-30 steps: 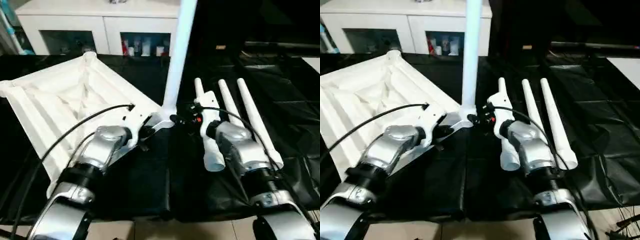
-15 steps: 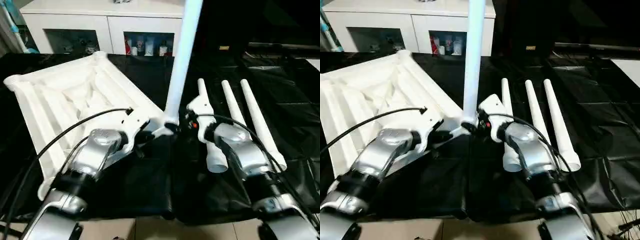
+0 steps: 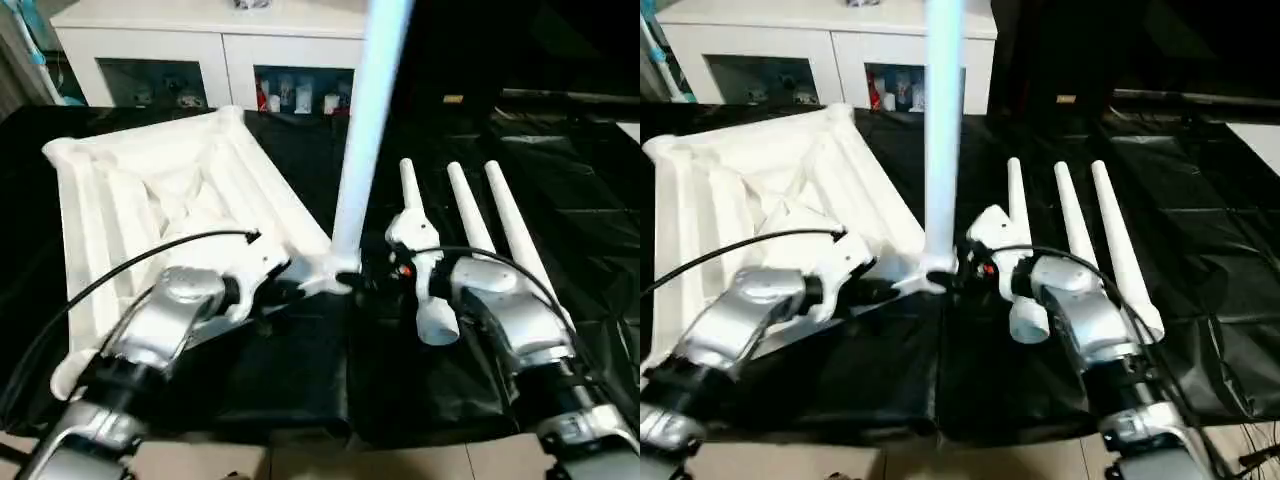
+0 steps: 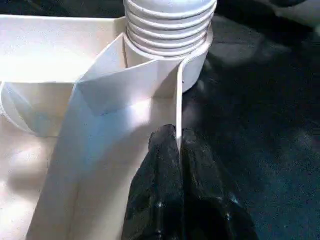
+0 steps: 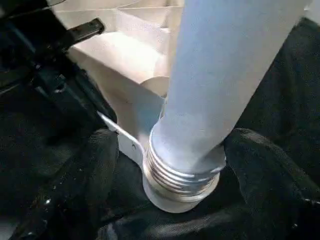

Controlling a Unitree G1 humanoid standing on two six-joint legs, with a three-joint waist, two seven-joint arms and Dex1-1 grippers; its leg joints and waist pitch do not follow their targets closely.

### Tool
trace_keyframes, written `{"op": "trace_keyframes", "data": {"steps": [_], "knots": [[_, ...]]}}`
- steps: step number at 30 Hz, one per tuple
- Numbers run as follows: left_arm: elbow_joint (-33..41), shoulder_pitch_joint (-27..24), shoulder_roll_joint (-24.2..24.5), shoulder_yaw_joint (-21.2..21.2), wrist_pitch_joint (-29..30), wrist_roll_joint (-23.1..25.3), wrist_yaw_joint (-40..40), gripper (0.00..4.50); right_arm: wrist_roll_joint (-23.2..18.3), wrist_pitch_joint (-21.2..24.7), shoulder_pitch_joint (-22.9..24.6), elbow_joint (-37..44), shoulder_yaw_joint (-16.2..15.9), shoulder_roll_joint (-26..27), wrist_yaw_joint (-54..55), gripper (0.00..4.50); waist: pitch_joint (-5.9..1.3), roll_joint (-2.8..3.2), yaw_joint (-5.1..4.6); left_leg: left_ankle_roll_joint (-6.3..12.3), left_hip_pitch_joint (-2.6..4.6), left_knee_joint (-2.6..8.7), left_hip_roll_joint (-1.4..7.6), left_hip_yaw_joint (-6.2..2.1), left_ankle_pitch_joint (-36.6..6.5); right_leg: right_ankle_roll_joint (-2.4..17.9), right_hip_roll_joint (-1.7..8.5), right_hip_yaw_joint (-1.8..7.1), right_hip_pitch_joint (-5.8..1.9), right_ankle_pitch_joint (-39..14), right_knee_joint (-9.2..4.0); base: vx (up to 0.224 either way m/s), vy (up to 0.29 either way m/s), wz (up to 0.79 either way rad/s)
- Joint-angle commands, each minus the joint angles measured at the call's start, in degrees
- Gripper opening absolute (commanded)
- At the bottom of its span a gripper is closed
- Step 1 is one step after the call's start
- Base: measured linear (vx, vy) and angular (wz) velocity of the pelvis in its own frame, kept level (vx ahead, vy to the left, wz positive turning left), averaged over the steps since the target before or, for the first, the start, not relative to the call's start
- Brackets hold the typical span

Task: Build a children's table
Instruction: Rotate leg to tighten

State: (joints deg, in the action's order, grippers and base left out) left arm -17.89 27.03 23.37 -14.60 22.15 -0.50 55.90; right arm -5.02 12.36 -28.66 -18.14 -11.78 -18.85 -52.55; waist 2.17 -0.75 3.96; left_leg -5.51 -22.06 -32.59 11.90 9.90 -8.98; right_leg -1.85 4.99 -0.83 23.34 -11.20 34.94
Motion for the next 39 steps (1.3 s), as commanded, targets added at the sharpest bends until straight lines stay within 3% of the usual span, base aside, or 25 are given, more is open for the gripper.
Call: {"op": "trace_keyframes", "data": {"steps": [1, 12, 22, 33, 39], "knots": [[1.28, -0.80, -0.41, -2.81, 0.08, -1.29, 3.02, 0.00, -0.05, -0.67, 0.52, 1.15, -0.93, -0.24, -0.91, 3.64, -3.25, -0.13, -0.04, 2.82, 1.00, 3.29, 0.52, 0.60, -11.60, 13.20, 1.24, 0.83, -2.55, -3.26, -3.44, 0.000, 0.000, 0.00], [4.72, -1.92, 0.75, -3.42, 1.19, -2.35, 5.91, 0.00, 1.80, -3.64, -0.51, -2.42, -1.42, 0.24, 0.59, 3.64, -3.33, -0.29, 0.67, 3.13, 1.11, 3.03, 0.43, 0.71, -9.95, 13.66, 1.18, 0.85, -2.62, -1.26, -3.08, 0.000, 0.000, 0.00], [4.63, -1.54, 0.94, -3.50, 1.32, -2.41, 6.00, 0.00, 2.25, -5.34, -0.21, -3.62, -2.20, -0.08, 0.02, 3.64, -3.59, -0.23, 0.72, 3.41, 1.07, 2.81, 0.31, 0.66, -8.79, 13.95, 1.11, 0.76, -2.86, 1.12, -2.77, 0.000, 0.000, 0.00], [4.32, -1.39, 0.93, -3.52, 1.38, -2.33, 6.21, 0.00, 2.51, -6.15, -0.28, -5.43, -2.56, 0.52, 0.03, 2.66, -3.64, -0.21, 0.72, 3.64, 1.07, 2.67, 0.31, 0.64, -8.92, 14.36, 1.09, 0.73, -2.89, 1.03, -2.68, 0.000, 0.000, 0.00], [4.43, -1.41, 1.07, -3.55, 1.47, -2.45, 6.59, 0.00, 2.57, -6.16, -0.31, -6.03, -2.47, 0.81, 0.11, 2.56, -3.63, -0.14, 0.72, 3.39, 1.11, 2.66, 0.31, 0.62, -9.57, 14.29, 1.11, 0.74, -2.86, 0.23, -2.72, 0.000, 0.000, 0.00]]}}
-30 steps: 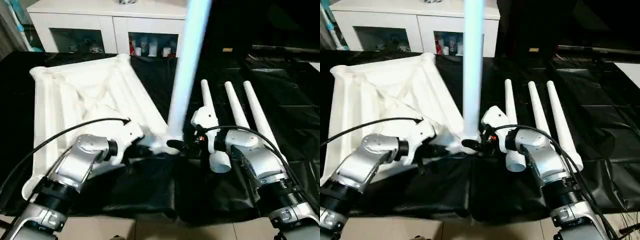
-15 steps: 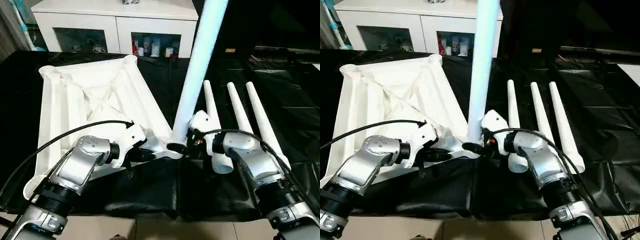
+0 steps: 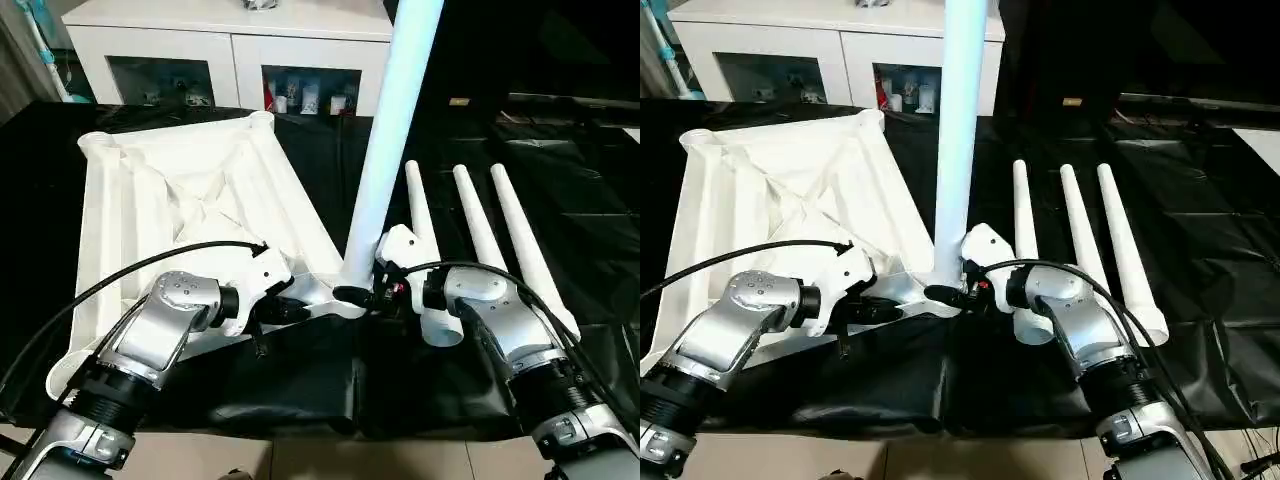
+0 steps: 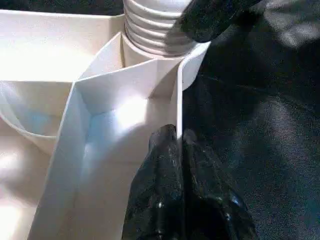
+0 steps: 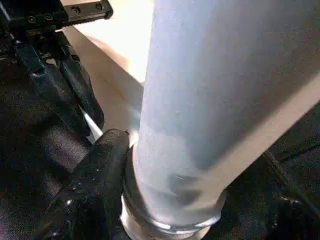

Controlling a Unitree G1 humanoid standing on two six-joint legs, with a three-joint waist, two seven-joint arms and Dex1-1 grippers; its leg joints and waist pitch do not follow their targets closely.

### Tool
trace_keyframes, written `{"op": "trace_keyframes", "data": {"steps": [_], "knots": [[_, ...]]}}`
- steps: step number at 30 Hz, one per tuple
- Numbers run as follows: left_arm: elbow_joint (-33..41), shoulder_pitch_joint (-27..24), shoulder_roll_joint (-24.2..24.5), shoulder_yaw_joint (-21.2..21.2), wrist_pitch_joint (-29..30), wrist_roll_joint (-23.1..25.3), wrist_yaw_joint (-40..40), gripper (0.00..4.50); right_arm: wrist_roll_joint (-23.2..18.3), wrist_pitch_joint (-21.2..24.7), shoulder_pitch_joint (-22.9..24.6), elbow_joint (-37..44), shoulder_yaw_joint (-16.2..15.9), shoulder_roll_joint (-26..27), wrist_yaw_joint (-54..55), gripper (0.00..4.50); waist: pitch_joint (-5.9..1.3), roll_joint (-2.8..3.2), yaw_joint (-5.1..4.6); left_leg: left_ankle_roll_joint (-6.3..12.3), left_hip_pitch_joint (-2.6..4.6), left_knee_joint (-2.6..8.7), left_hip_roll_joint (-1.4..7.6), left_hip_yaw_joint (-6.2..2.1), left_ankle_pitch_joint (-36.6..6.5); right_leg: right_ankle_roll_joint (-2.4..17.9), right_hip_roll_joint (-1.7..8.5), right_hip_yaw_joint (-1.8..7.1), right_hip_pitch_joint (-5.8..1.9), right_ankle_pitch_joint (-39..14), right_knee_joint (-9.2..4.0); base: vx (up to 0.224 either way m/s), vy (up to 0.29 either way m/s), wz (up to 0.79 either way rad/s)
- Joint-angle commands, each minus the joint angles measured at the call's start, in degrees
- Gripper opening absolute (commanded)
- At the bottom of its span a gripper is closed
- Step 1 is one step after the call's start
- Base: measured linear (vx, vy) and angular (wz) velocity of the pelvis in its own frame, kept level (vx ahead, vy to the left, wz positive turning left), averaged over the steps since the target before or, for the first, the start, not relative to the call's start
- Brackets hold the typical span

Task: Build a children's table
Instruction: Rotate leg to tighten

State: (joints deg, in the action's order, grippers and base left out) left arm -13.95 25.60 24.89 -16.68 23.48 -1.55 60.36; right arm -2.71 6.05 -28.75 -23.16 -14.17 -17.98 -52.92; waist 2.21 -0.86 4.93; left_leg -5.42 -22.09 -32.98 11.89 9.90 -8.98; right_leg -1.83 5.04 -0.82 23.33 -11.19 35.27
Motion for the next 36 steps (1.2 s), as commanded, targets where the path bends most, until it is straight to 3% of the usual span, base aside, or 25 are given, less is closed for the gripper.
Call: {"op": "trace_keyframes", "data": {"steps": [1, 6, 10, 14, 18, 22, 27, 30, 32, 33, 36], "knots": [[0.51, 0.02, -0.40, -1.50, 0.17, -1.42, 2.24, 0.00, 0.24, 0.23, -0.20, -1.22, -0.03, 0.04, 0.55, 2.56, -3.68, -0.03, -0.28, 3.30, 1.12, 3.04, 0.31, 0.62, -9.61, 14.28, 1.04, 0.73, -2.86, 0.20, -3.03, 0.000, 0.000, 0.00], [0.13, 0.16, -0.85, -1.30, 0.70, -1.66, 1.95, 0.00, -0.20, 1.97, 0.02, -2.78, 1.08, 1.49, 2.92, 2.54, -3.67, 0.04, -0.37, 3.16, 1.12, 3.03, 0.25, 0.63, -9.51, 14.58, 1.02, 0.73, -2.81, 0.78, -2.99, 0.000, 0.000, 0.00], [-2.61, 1.55, -2.86, -0.83, 1.93, -0.64, -1.55, 0.00, -0.04, 4.40, -0.50, -5.35, 2.57, 4.50, 8.68, 2.54, -3.30, 0.20, -0.83, 1.72, 1.27, 3.43, 0.32, 0.51, -13.49, 13.94, 1.06, 0.76, -2.52, -4.60, -3.51, 0.000, 0.000, 0.00], [-9.01, 4.86, -7.33, 0.65, 3.30, 1.33, -9.70, 0.00, 1.09, 7.38, -1.82, -9.46, 4.37, 10.05, 19.48, 2.54, -2.98, 0.21, -1.79, -1.50, 1.51, 3.89, 0.09, 0.26, -19.14, 11.56, 1.19, 0.79, -2.11, -14.46, -4.41, 0.000, 0.000, 0.00], [-17.58, 9.71, -12.99, 3.92, 4.38, 2.19, -20.29, 0.00, 4.05, 9.65, -4.59, -15.04, 5.02, 15.80, 32.38, 2.54, -2.82, 0.40, -2.14, -2.47, 1.59, 4.03, -0.13, 0.05, -21.43, 9.92, 1.20, 0.75, -1.69, -18.55, -4.95, 0.000, 0.000, 0.00], [-22.28, 12.46, -16.24, 5.69, 4.84, 2.49, -26.81, 0.00, 3.43, 12.38, -6.94, -20.02, 7.02, 19.97, 39.62, 2.54, -2.74, 0.49, -2.08, -2.60, 2.03, 4.16, -0.15, -0.20, -24.43, 8.30, 1.29, 0.64, -1.43, -22.54, -5.61, 0.000, 0.000, 0.00], [-26.61, 15.03, -19.03, 7.28, 3.99, 3.18, -33.34, 0.00, 1.55, 11.87, -11.14, -26.72, 11.40, 24.39, 46.59, 2.54, -2.77, 0.38, -2.24, -2.48, 2.08, 4.38, -0.14, -0.39, -26.30, 7.49, 1.27, 0.49, -1.19, -22.46, -5.80, 0.000, 0.000, 0.00], [-26.33, 14.71, -19.10, 7.22, 4.20, 3.40, -33.08, 0.00, 1.85, 11.16, -12.34, -27.90, 11.29, 25.66, 47.02, 2.54, -2.69, -0.06, -2.22, -1.90, 1.65, 4.53, -0.19, -0.35, -25.56, 6.98, 1.27, 0.49, -1.35, -21.77, -5.81, 0.000, 0.000, 0.00], [-26.22, 14.57, -18.99, 7.22, 4.25, 3.42, -32.89, 0.00, 1.67, 10.86, -12.63, -28.21, 11.46, 26.07, 46.88, 2.54, -2.66, 0.06, -2.20, -1.84, 1.78, 4.53, -0.12, -0.33, -25.91, 6.77, 1.32, 0.51, -1.17, -22.16, -5.93, 0.000, 0.000, 0.00], [-26.10, 14.39, -18.84, 7.15, 4.33, 3.37, -32.62, 0.00, 1.55, 10.77, -12.85, -28.46, 11.60, 26.35, 46.90, 2.54, -2.62, -0.27, -2.28, -1.76, 1.74, 4.57, -0.12, -0.32, -26.20, 6.67, 1.29, 0.48, -1.17, -22.60, -5.96, 0.000, 0.000, 0.00], [-25.88, 14.02, -18.57, 7.02, 4.44, 3.33, -32.08, 0.00, 1.98, 10.31, -13.13, -28.81, 11.23, 26.44, 46.56, 2.54, -2.62, -0.28, -2.23, -1.68, 1.72, 4.62, -0.14, -0.36, -26.32, 6.13, 1.39, 0.48, -1.10, -23.87, -6.07, 0.000, 0.000, 0.00]]}}
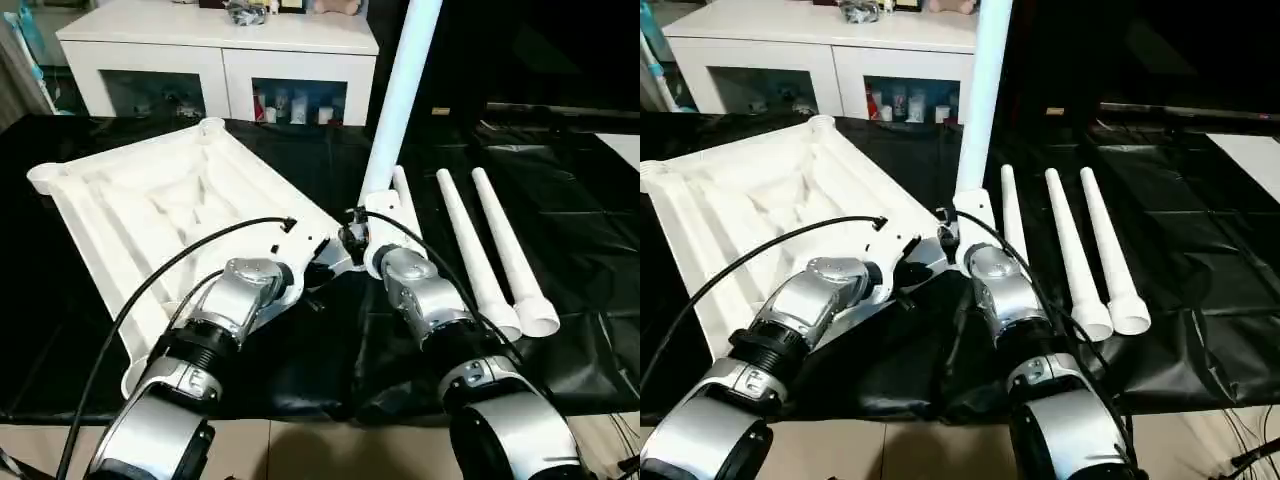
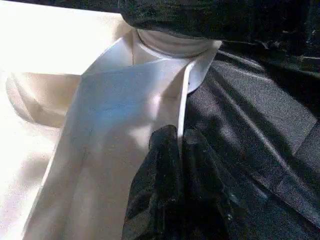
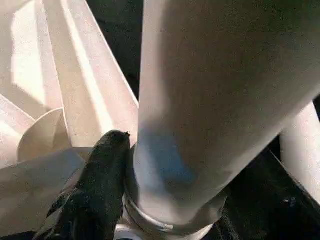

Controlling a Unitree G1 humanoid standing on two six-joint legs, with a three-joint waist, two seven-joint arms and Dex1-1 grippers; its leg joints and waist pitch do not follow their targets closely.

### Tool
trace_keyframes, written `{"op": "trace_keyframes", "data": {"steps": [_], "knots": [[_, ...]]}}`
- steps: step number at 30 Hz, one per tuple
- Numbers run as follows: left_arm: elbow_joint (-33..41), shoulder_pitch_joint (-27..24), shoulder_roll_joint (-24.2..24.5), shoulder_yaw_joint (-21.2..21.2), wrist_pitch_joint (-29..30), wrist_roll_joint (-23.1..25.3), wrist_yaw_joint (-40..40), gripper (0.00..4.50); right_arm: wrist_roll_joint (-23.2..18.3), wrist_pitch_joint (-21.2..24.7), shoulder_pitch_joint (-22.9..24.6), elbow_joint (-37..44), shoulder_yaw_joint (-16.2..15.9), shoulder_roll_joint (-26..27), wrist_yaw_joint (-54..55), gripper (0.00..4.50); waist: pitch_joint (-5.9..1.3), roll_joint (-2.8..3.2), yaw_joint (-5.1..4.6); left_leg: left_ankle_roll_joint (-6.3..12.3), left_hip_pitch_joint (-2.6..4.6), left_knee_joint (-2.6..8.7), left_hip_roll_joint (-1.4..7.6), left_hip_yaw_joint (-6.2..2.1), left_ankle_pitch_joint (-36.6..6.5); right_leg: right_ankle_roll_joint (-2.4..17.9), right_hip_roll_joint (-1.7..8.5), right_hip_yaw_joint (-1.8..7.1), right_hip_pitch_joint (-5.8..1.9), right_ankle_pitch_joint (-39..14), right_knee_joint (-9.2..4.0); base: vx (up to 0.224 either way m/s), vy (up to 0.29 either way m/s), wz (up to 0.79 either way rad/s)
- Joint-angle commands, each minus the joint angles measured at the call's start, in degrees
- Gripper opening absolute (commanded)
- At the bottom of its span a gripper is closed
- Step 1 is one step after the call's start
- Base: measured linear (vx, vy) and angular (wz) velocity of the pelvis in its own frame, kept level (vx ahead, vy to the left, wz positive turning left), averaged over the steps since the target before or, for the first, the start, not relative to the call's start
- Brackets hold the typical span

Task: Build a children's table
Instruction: Rotate leg to tighten

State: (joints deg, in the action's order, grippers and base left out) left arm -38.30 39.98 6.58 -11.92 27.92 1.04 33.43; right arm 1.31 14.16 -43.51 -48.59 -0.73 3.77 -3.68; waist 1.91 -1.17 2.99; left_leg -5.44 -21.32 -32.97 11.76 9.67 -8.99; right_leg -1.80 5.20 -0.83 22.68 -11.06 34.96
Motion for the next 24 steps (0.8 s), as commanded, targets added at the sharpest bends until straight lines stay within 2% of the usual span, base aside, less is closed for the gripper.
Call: {"op": "trace_keyframes", "data": {"steps": [1, 2, 4, 6, 8, 9, 11, 14, 15, 18, 19, 20, 21, 23, 24], "knots": [[-1.32, -0.54, -0.19, 2.25, 0.06, 0.70, -4.88, 0.00, -2.12, 1.93, 1.54, -3.48, -2.07, 4.72, -3.03, 2.54, -2.24, -0.06, -0.34, -1.62, 0.96, 4.64, 0.00, -0.12, -26.56, 5.82, 1.24, 0.49, -0.35, -24.83, -5.90, 0.000, 0.000, 0.00], [-1.34, -0.60, -0.13, 2.19, 0.08, 0.61, -4.70, 0.00, -2.23, 1.42, 1.14, -4.09, -1.55, 4.84, -3.51, 2.89, -2.26, -0.05, -0.30, -1.62, 0.96, 4.62, 0.00, -0.13, -26.62, 5.71, 1.28, 0.49, -0.33, -25.17, -5.92, 0.000, 0.000, 0.00], [-1.38, -0.60, -0.06, 2.07, 0.02, 0.58, -4.55, 0.00, -2.31, 1.06, 0.81, -4.52, -1.07, 4.89, -3.67, 2.89, -2.19, -0.03, -0.41, -1.67, 0.86, 4.70, -0.02, -0.21, -26.91, 5.33, 1.32, 0.45, -0.26, -26.44, -6.02, 0.000, 0.000, 0.00], [-1.17, -0.76, 0.17, 1.81, -0.35, 0.52, -4.02, 0.00, -2.19, 0.35, 0.42, -4.75, -0.88, 4.68, -4.50, 3.29, -2.11, -0.02, -0.58, -1.89, 0.91, 4.75, -0.01, -0.30, -27.93, 4.81, 1.29, 0.40, -0.06, -27.75, -6.21, 0.000, 0.000, 0.00], [-0.89, -0.94, 0.36, 1.62, -0.59, 0.49, -3.53, 0.00, -2.00, -0.09, 0.36, -4.49, -1.07, 4.41, -5.03, 3.31, -2.04, -0.01, -0.73, -1.82, 0.91, 4.79, -0.04, -0.33, -28.81, 4.60, 1.26, 0.37, 0.08, -28.45, -6.38, 0.000, 0.000, 0.00], [-0.14, -1.37, 0.65, 1.50, -0.62, 0.29, -2.78, 0.00, -1.67, -1.03, 0.39, -3.70, -1.55, 3.79, -6.33, 3.45, -2.09, 0.02, -1.00, -1.93, 0.65, 4.88, -0.07, -0.52, -29.09, 4.46, 1.32, 0.26, -0.10, -29.03, -6.33, 0.000, 0.000, 0.00], [0.72, -1.88, 1.38, 0.47, -2.36, 0.78, -1.34, 0.00, -1.43, -1.58, 0.73, -2.44, -1.99, 3.12, -7.19, 3.72, -2.25, -0.03, -1.43, -2.04, 0.12, 5.10, 0.04, -0.72, -28.08, 4.52, 1.34, 0.15, -0.57, -27.64, -6.05, 0.000, 0.000, 0.00], [3.19, -3.15, 2.87, -0.91, -3.37, 1.04, 1.44, 0.00, -0.30, -2.71, 2.21, 1.66, -3.90, 0.79, -9.90, 3.91, -2.24, -0.05, -1.27, -1.45, 0.39, 4.97, 0.15, -0.45, -27.77, 5.09, 1.34, 0.34, -0.26, -26.03, -6.19, 0.000, 0.000, 0.00], [4.79, -4.07, 3.91, -1.58, -3.66, 1.01, 3.17, 0.00, -0.08, -2.78, 3.52, 4.96, -4.85, -0.86, -12.16, 4.16, -2.33, -0.14, -1.30, -1.25, 0.31, 4.90, 0.17, -0.32, -26.82, 5.74, 1.32, 0.48, -0.33, -24.62, -5.96, 0.000, 0.000, 0.00], [6.57, -5.23, 5.13, -1.82, -3.04, 0.49, 5.06, 0.00, -0.09, -1.91, 5.37, 9.42, -5.87, -3.42, -15.44, 4.27, -2.49, -0.19, -0.87, -0.31, 0.29, 4.77, 0.30, 0.16, -23.42, 7.15, 1.16, 0.72, -0.63, -19.97, -5.66, 0.000, 0.000, 0.00], [7.57, -5.88, 5.96, -2.29, -4.16, 0.33, 6.72, 0.00, -0.16, -1.62, 6.16, 11.24, -6.11, -4.66, -16.69, 4.45, -2.68, -0.10, -0.76, -0.03, 0.41, 4.64, 0.37, 0.36, -22.02, 7.99, 1.15, 0.83, -0.55, -17.97, -5.45, 0.000, 0.000, 0.00], [8.61, -6.50, 6.65, -2.41, -3.89, 0.06, 7.90, 0.00, -0.25, -1.57, 6.86, 12.77, -6.23, -5.84, -18.38, 4.45, -2.66, 0.02, -0.64, 0.06, 0.35, 4.67, 0.37, 0.36, -21.42, 8.22, 1.17, 0.82, -0.72, -17.43, -5.45, 0.000, 0.000, 0.00], [9.26, -6.88, 7.08, -2.50, -3.70, -0.09, 8.58, 0.00, -0.33, -1.59, 7.25, 13.61, -6.24, -6.51, -19.47, 4.45, -2.79, -0.14, -0.64, 0.28, -0.07, 4.60, 0.36, 0.45, -19.39, 8.75, 1.15, 0.83, -1.14, -15.02, -5.07, 0.000, 0.000, 0.00], [10.25, -7.56, 8.02, -3.00, -4.70, -0.23, 10.35, 0.00, -0.73, -1.64, 7.90, 15.15, -6.20, -7.70, -21.23, 4.45, -2.94, -0.04, -0.39, 0.74, 0.11, 4.36, 0.40, 0.66, -16.92, 9.80, 1.15, 0.90, -1.19, -11.43, -4.81, 0.026, -0.009, 0.01], [11.30, -8.21, 8.75, -3.23, -4.72, -0.51, 11.77, 0.00, -1.40, -1.50, 8.56, 16.69, -6.08, -8.72, -23.24, 4.45, -3.16, 0.19, -0.31, 0.98, -0.09, 4.25, 0.36, 0.61, -14.16, 10.60, 1.07, 0.88, -1.65, -7.73, -4.29, 0.000, 0.000, 0.00]]}}
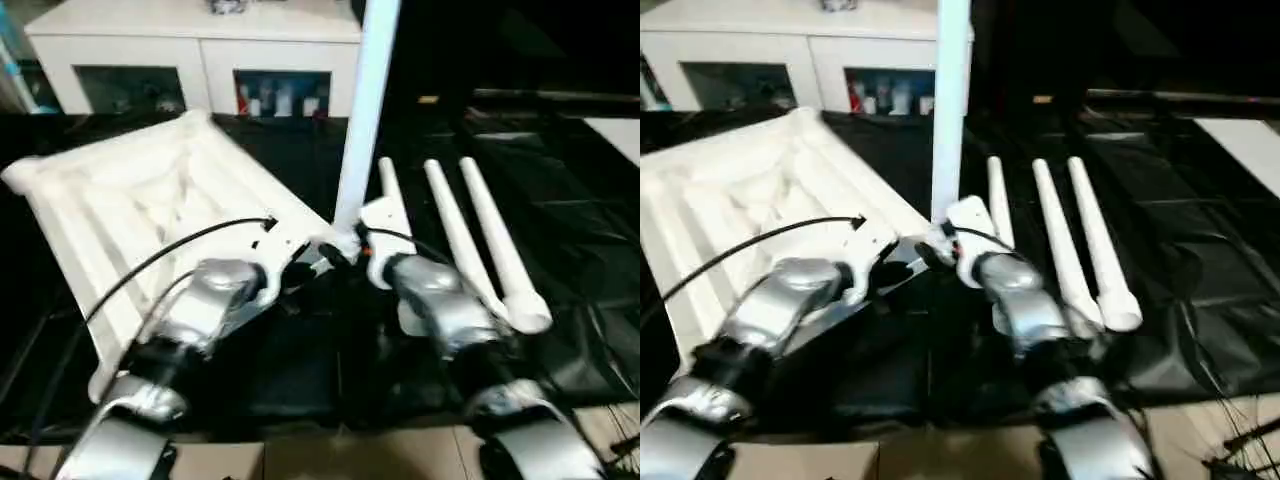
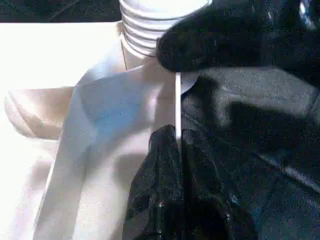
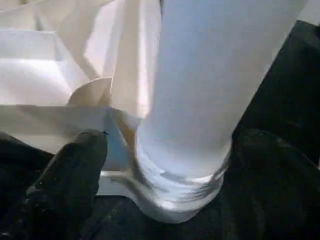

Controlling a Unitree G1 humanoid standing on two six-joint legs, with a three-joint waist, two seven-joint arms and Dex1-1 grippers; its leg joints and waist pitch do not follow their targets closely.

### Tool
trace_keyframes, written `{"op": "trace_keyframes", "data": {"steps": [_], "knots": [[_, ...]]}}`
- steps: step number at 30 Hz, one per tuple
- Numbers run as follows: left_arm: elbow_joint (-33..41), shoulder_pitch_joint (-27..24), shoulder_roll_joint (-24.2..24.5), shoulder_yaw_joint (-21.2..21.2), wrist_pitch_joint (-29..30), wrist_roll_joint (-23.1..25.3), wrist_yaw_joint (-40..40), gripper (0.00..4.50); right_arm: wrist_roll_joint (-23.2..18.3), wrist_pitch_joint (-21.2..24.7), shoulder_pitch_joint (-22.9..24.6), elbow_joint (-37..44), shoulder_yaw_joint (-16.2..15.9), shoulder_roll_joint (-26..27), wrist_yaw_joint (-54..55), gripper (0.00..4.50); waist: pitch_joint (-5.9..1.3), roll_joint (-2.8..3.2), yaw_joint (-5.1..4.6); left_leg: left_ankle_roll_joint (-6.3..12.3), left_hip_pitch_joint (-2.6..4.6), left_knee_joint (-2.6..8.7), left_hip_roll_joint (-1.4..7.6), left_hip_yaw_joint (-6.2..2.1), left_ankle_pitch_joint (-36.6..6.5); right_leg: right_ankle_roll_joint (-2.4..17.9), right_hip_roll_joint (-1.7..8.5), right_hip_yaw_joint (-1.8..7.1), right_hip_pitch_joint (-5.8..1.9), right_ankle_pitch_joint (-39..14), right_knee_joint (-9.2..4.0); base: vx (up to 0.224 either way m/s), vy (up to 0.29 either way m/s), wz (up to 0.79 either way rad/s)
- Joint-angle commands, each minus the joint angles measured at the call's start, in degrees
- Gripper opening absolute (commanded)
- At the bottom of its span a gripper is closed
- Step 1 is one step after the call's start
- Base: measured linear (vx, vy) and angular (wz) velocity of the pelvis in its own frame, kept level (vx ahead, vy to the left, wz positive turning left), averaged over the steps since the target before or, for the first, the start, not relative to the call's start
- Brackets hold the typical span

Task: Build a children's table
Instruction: Rotate leg to tighten

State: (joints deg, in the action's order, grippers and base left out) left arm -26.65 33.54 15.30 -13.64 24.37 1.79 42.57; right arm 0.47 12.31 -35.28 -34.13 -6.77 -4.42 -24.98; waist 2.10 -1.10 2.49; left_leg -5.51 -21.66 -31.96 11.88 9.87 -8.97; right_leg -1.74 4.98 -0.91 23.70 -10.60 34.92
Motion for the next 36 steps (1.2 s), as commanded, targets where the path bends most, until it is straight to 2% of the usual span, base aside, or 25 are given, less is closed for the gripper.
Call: {"op": "trace_keyframes", "data": {"steps": [1, 3, 4, 6, 8, 11, 12, 15, 19, 20, 23, 24, 27, 30, 32, 34, 36], "knots": [[0.29, -2.17, 0.60, -1.80, -1.63, -1.34, 3.56, 0.00, -1.04, 0.36, 0.82, 3.29, -0.20, -1.31, -3.40, 4.45, -3.48, 0.15, 0.29, 1.28, 0.29, 3.11, 0.32, 0.47, -12.68, 11.02, 1.27, 0.97, -2.70, -5.63, -4.01, 0.000, 0.000, 0.00], [3.01, -3.77, 2.91, -2.80, -2.13, -2.10, 7.61, 0.00, -2.46, -0.42, 2.86, 6.86, -1.51, -4.71, -9.88, 4.45, -3.61, 0.23, 0.67, 2.96, 0.19, 2.59, 0.27, 0.56, -7.90, 12.89, 0.94, 0.84, -3.01, 3.88, -3.08, 0.000, 0.000, 0.00], [4.36, -4.53, 4.05, -3.26, -2.45, -2.55, 9.71, 0.00, -2.82, -1.61, 3.97, 8.26, -2.62, -6.57, -13.41, 4.45, -3.58, 0.51, 0.73, 3.25, 0.16, 2.60, 0.28, 0.51, -7.76, 13.29, 0.92, 0.78, -3.06, 4.93, -2.94, 0.000, 0.000, 0.00], [6.20, -5.40, 5.30, -3.37, -2.71, -3.68, 12.54, 0.00, -3.59, -2.52, 5.12, 9.44, -3.40, -8.43, -17.33, 4.45, -3.61, 0.33, 0.93, 4.11, 0.38, 2.33, 0.29, 0.73, -8.15, 14.57, 0.87, 0.79, -3.12, 6.11, -2.87, 0.000, 0.000, 0.00], [8.31, -6.40, 6.77, -3.85, -4.35, -4.49, 15.83, 0.00, -4.25, -2.38, 5.95, 10.87, -3.75, -9.59, -19.87, 4.45, -3.50, 0.36, 1.08, 4.27, 0.47, 2.46, 0.32, 0.74, -9.56, 14.60, 1.02, 0.77, -3.11, 3.68, -3.06, 0.000, 0.000, 0.00], [10.37, -7.24, 8.27, -3.89, -4.15, -5.06, 18.22, 0.00, -4.69, -2.57, 7.07, 12.69, -4.86, -11.12, -23.72, 4.45, -3.25, 0.41, 0.97, 3.44, 0.66, 2.75, 0.48, 0.77, -12.42, 14.17, 1.10, 0.80, -2.84, -1.59, -3.47, 0.000, 0.000, 0.00], [10.37, -7.24, 8.43, -3.84, -4.28, -4.78, 18.00, 0.00, -4.66, -2.60, 7.34, 13.01, -5.18, -11.43, -24.41, 4.45, -3.05, 0.40, 0.98, 2.61, 0.80, 2.92, 0.64, 0.77, -14.55, 13.69, 1.11, 0.89, -2.59, -4.91, -3.71, 0.000, 0.000, 0.00], [10.71, -7.33, 8.90, -3.68, -4.10, -4.96, 18.09, 0.00, -4.71, -2.49, 7.75, 13.49, -5.62, -11.96, -25.19, 4.45, -3.01, 0.44, 1.05, 1.27, 0.84, 3.08, 0.64, 0.61, -16.21, 12.58, 1.18, 0.92, -2.48, -7.92, -3.85, 0.000, 0.000, 0.00], [11.39, -7.67, 9.46, -3.75, -3.98, -5.38, 19.14, 0.00, -4.77, -2.98, 7.69, 12.93, -5.82, -12.08, -25.85, 4.45, -3.23, 0.36, 0.97, 1.22, 0.64, 2.91, 0.50, 0.57, -14.29, 12.51, 1.17, 0.92, -2.69, -5.63, -3.56, 0.000, 0.000, 0.00], [11.55, -7.80, 9.56, -3.78, -4.03, -5.40, 19.38, 0.00, -4.69, -3.09, 7.73, 12.86, -5.84, -12.09, -26.28, 4.45, -3.37, 0.34, 0.99, 1.75, 0.56, 2.69, 0.40, 0.64, -12.76, 12.93, 1.15, 0.90, -2.81, -3.05, -3.33, 0.000, 0.000, 0.00], [11.71, -7.96, 9.67, -3.76, -3.99, -5.35, 19.75, 0.00, -4.00, -3.55, 7.68, 12.27, -6.33, -12.31, -26.39, 4.45, -3.43, 0.34, 1.04, 2.49, 0.55, 2.52, 0.34, 0.69, -11.12, 13.53, 1.10, 0.83, -2.89, -0.73, -3.12, 0.000, 0.000, 0.00], [11.70, -7.95, 9.69, -3.81, -3.91, -5.38, 19.75, 0.00, -4.01, -3.49, 7.68, 12.21, -6.32, -12.31, -26.35, 4.29, -3.45, 0.36, 1.05, 2.72, 0.56, 2.47, 0.34, 0.70, -10.86, 13.81, 1.12, 0.84, -2.93, -0.32, -3.08, 0.000, 0.000, 0.00], [11.76, -7.94, 9.78, -4.00, -3.82, -5.37, 19.85, 0.00, -4.22, -3.33, 7.60, 12.11, -6.12, -12.22, -26.32, 4.29, -3.41, 0.34, 1.07, 2.76, 0.60, 2.49, 0.35, 0.71, -11.28, 13.88, 1.11, 0.82, -2.93, -1.23, -3.15, 0.000, 0.000, 0.00], [11.75, -7.94, 9.80, -4.09, -3.73, -5.38, 19.88, 0.00, -4.28, -3.43, 7.53, 11.90, -6.16, -12.26, -26.53, 3.92, -3.43, 0.37, 1.07, 2.56, 0.64, 2.50, 0.38, 0.67, -11.60, 13.79, 1.13, 0.82, -2.94, -1.89, -3.13, 0.000, 0.000, 0.00], [11.72, -7.91, 9.78, -4.14, -3.71, -5.36, 19.86, 0.00, -4.34, -3.46, 7.49, 11.74, -6.09, -12.23, -26.62, 3.90, -3.45, 0.35, 1.06, 2.60, 0.61, 2.46, 0.35, 0.67, -11.37, 13.83, 1.10, 0.82, -2.98, -1.53, -3.08, 0.000, 0.000, 0.00], [11.76, -7.95, 9.83, -4.20, -3.60, -5.41, 20.09, 0.00, -4.33, -3.69, 7.46, 11.42, -6.08, -12.12, -26.68, 3.56, -3.53, 0.35, 1.10, 2.79, 0.65, 2.38, 0.35, 0.68, -10.84, 14.03, 1.12, 0.80, -3.01, -0.80, -2.99, 0.000, 0.000, 0.00], [11.78, -7.93, 9.83, -4.22, -3.50, -5.43, 20.16, 0.00, -4.40, -3.73, 7.44, 11.30, -6.13, -12.14, -26.70, 3.45, -3.58, 0.25, 1.10, 3.13, 0.60, 2.26, 0.28, 0.72, -10.09, 14.38, 1.09, 0.79, -3.08, 0.24, -2.89, 0.000, 0.000, 0.00]]}}
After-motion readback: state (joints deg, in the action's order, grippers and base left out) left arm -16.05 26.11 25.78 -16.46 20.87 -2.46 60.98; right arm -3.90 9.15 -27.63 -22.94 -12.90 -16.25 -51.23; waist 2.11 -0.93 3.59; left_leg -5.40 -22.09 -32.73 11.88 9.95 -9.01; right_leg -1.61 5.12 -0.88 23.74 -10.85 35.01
